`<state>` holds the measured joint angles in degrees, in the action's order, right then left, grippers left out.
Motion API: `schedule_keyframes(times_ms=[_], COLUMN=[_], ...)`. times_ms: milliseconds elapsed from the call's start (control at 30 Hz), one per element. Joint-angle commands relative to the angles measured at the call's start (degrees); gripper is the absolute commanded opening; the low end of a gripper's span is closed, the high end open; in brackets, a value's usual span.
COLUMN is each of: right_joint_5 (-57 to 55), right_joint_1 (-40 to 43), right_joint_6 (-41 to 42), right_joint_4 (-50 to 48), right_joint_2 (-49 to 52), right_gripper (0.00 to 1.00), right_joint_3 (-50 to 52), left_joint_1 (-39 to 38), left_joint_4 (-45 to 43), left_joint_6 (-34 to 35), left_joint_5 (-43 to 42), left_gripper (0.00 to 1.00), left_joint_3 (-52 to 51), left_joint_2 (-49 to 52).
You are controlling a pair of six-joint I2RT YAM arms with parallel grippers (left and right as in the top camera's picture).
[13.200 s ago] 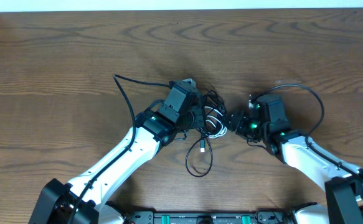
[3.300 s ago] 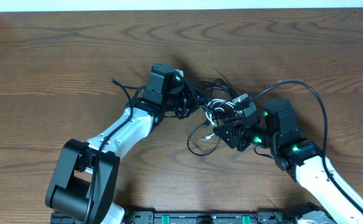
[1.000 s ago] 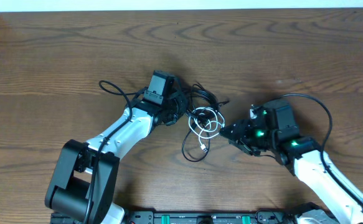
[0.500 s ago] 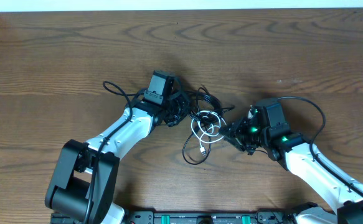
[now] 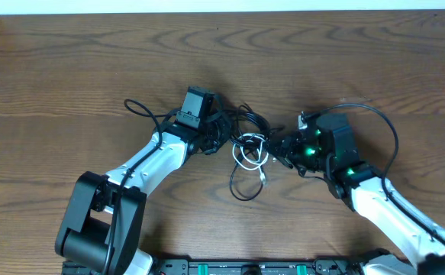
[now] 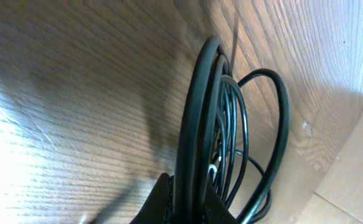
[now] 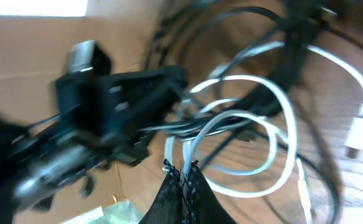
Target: Untangle cables
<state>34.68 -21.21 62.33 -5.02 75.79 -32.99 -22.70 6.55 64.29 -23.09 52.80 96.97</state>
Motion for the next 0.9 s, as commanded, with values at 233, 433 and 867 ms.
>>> schedule_keyframes(times_ms=[233,433,867], right_joint_5=[0.85,1.75,-14.97], right_joint_1=[-0.44,-0.44,-0.42], right_joint_6=[-27.34,-34.29,-34.07], right_joint_4=[1.84,4.15,21.0], right_joint_2=[-21.2,-26.29,-25.38], right_gripper=[0.01,0.01,0.34], right_joint_3=[-0.33,-0.33,-0.33], left_joint_1=[0.24,0.24,0.24], left_joint_4=[0.28,0.66,0.24], left_joint_6=[0.09,0.07,0.44], left_joint_5=[7.72,7.76,7.78], left_gripper=[0.08,0.08,0.08], left_joint_3=[-0.07,-0.07,-0.07], left_joint_2=[-0.85,-0.85,-0.85])
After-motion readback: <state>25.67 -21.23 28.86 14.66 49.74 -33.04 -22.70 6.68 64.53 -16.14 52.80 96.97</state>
